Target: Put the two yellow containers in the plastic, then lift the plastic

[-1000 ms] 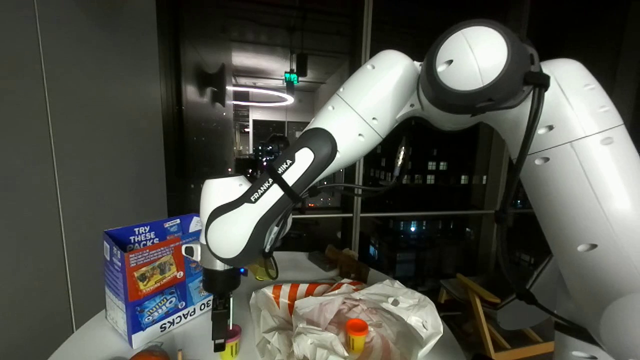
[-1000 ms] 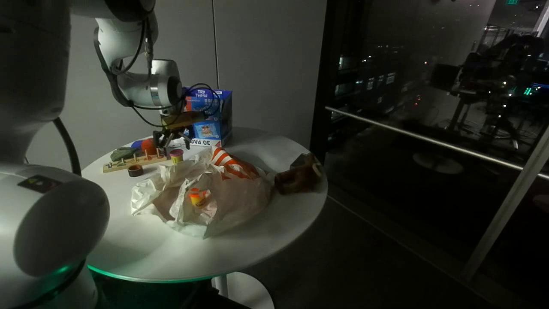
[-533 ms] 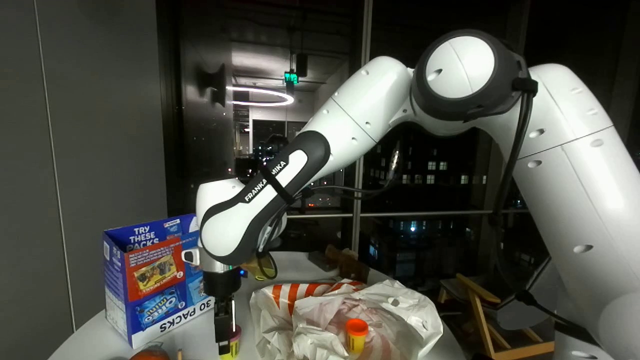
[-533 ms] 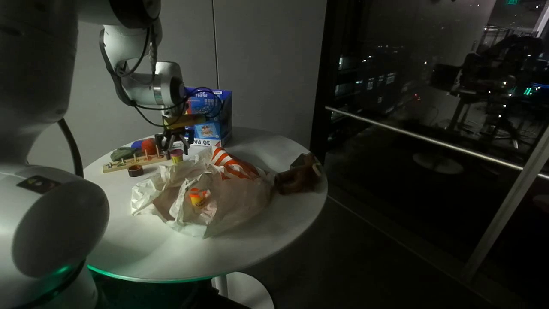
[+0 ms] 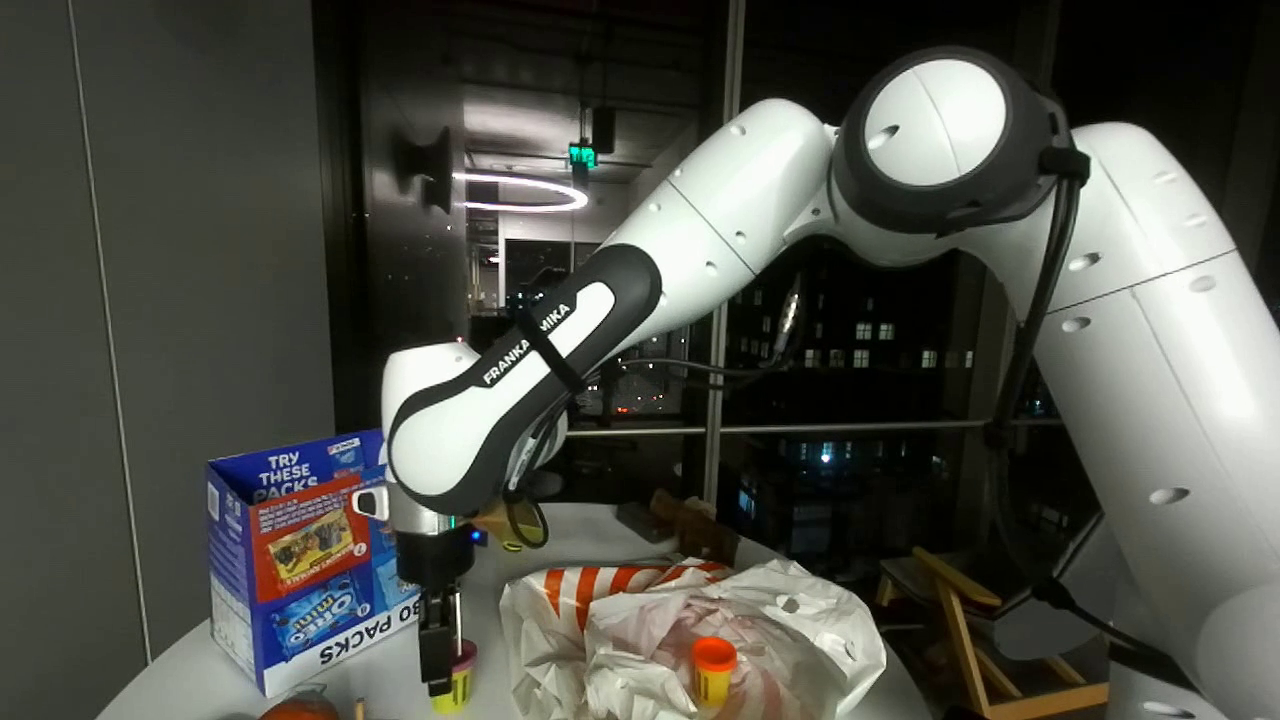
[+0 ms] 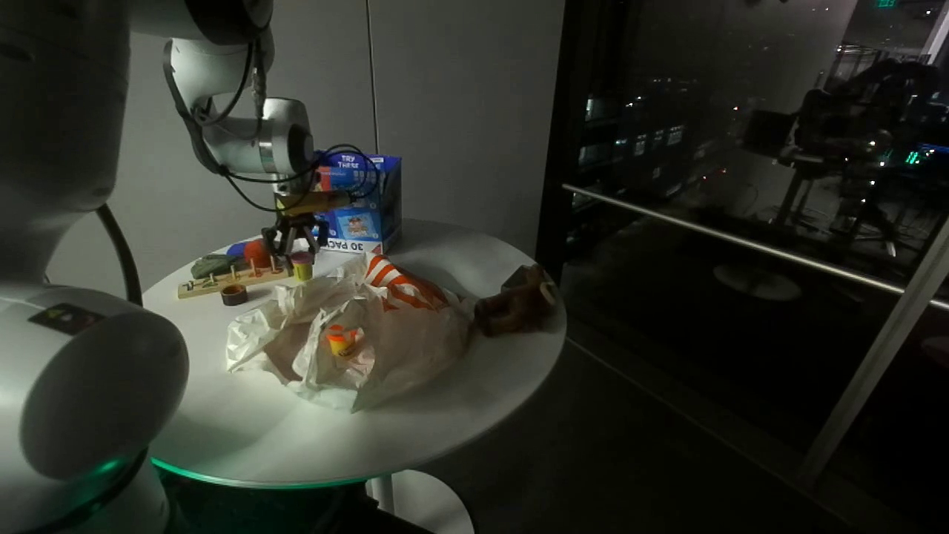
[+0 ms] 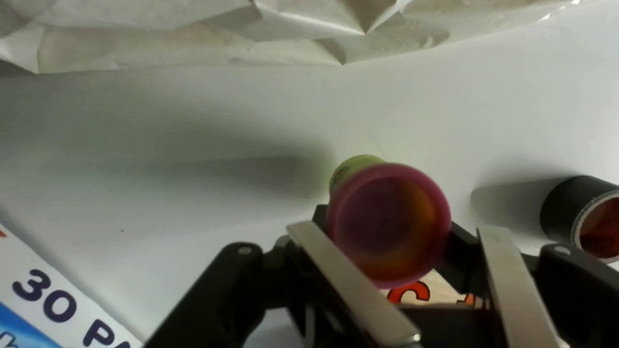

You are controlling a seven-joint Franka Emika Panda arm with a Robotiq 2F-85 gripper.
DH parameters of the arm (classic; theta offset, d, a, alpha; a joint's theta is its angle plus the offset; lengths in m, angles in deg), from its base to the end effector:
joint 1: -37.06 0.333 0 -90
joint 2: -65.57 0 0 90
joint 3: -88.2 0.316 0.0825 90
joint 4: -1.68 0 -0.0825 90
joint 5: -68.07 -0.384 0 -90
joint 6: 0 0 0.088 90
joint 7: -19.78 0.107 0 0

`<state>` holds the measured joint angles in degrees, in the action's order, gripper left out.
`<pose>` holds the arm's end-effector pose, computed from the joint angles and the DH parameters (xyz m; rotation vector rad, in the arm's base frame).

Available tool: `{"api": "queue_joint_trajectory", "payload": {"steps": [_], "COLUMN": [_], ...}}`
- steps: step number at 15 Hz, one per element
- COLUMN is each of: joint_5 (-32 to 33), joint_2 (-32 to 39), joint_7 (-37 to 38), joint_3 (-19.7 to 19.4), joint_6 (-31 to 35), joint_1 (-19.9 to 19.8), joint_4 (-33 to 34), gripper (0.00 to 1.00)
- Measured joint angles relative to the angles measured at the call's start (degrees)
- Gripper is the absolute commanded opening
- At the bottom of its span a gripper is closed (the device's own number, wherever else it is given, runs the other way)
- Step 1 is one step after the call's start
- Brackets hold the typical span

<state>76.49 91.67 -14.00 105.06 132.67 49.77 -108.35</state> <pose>0.5461 0.2970 0.2597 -2.5890 -1.7364 0.0552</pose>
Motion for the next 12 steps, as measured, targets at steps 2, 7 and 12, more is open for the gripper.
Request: {"api": "queue_joint_trajectory", "payload": {"steps": [2,7,12], "joint_5": [-0.1,0.0,0.0], "joint_2": [-2.1,-13.2,-26.0], "joint_7": [0.4,6.1,14.5], "joint_3": [0.1,-0.6,-2.7], "joint_6": [-0.8,-3.0,-6.1], "joint_1": [0.0,-0.1,-0.3], "joint_4": [-0.5,-6.6,-17.1], "gripper": [0.24,0.24,0.24]}}
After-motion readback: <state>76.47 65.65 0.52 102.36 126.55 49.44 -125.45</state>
